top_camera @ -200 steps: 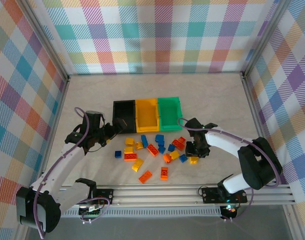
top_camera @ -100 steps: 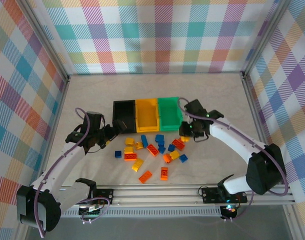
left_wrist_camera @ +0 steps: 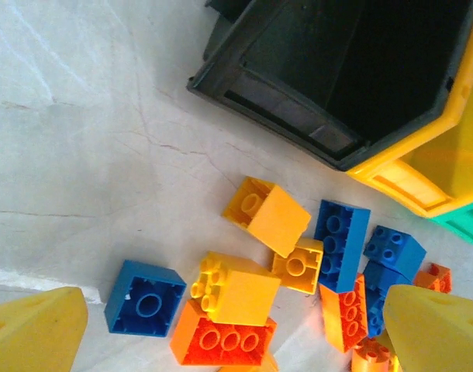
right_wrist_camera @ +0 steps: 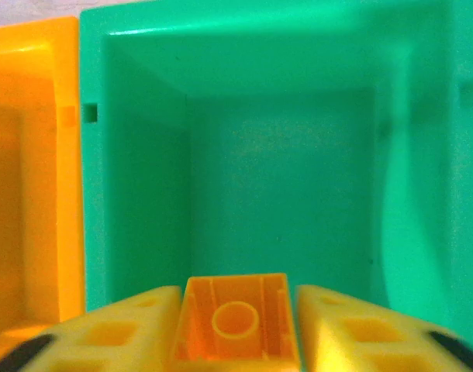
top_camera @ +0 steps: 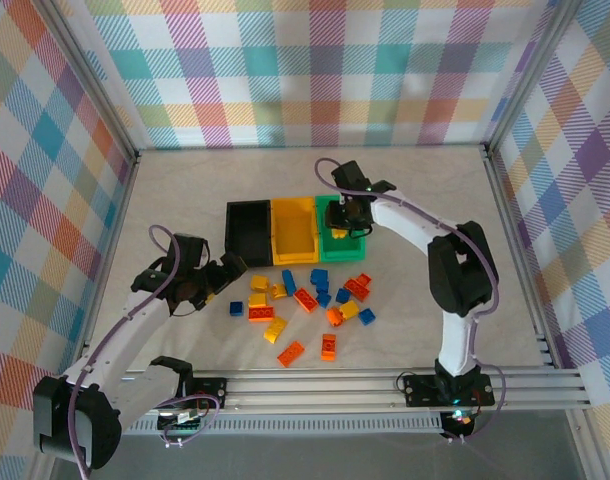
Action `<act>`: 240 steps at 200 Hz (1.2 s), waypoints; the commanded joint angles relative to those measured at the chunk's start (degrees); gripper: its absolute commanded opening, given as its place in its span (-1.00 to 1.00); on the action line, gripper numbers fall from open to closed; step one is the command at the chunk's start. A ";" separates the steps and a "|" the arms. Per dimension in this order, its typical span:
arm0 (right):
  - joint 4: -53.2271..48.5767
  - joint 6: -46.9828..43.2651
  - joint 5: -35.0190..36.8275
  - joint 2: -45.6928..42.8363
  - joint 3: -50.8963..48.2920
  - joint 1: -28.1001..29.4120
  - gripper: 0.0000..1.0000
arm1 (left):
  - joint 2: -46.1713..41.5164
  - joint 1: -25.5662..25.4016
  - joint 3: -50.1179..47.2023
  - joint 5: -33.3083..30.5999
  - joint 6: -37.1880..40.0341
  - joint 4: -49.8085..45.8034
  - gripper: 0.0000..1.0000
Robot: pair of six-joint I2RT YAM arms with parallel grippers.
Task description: Sort the legos into containers by color
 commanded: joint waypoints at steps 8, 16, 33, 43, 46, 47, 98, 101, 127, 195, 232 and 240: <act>0.67 -0.21 1.16 0.06 3.57 -0.02 0.33 | 0.91 0.77 1.02 -3.26 2.04 -4.36 0.96; 0.91 -0.22 1.20 -0.63 3.50 0.01 0.37 | 1.45 0.77 1.29 -3.32 2.43 -4.67 0.92; 1.11 -0.08 1.20 -2.75 2.61 -0.02 0.38 | 2.90 0.77 1.48 -3.07 3.20 -5.10 0.79; 1.80 0.10 0.93 -4.51 1.00 0.06 0.37 | 3.84 0.56 1.59 -2.93 3.48 -5.39 0.71; 2.18 0.16 0.72 -5.10 0.25 0.06 0.37 | 4.07 0.41 1.60 -3.08 3.54 -5.57 0.68; 2.35 0.13 0.65 -5.33 0.02 0.02 0.37 | 4.09 0.33 1.55 -3.11 3.60 -5.59 0.67; 7.50 2.06 -1.14 -13.27 -12.55 0.11 0.36 | 5.73 -6.58 0.47 -6.60 4.09 -7.61 0.49; 7.74 2.12 -1.17 -13.59 -12.99 0.11 0.35 | 5.82 -7.06 0.19 -6.96 4.06 -7.59 0.47; 8.19 2.20 -1.34 -15.12 -15.20 0.07 0.34 | 7.22 -10.30 -2.65 -6.72 2.92 -4.38 0.43; 8.67 2.59 -1.61 -17.57 -17.67 0.08 0.34 | 14.80 -12.06 -4.20 -8.92 4.74 0.68 0.30; 8.89 2.78 -1.39 -18.28 -18.31 0.07 0.33 | 18.05 -12.06 -5.53 -10.23 5.59 2.57 0.22; 8.91 2.83 -1.52 -18.22 -18.31 0.08 0.34 | 18.60 -12.01 -5.61 -10.39 5.62 2.97 0.17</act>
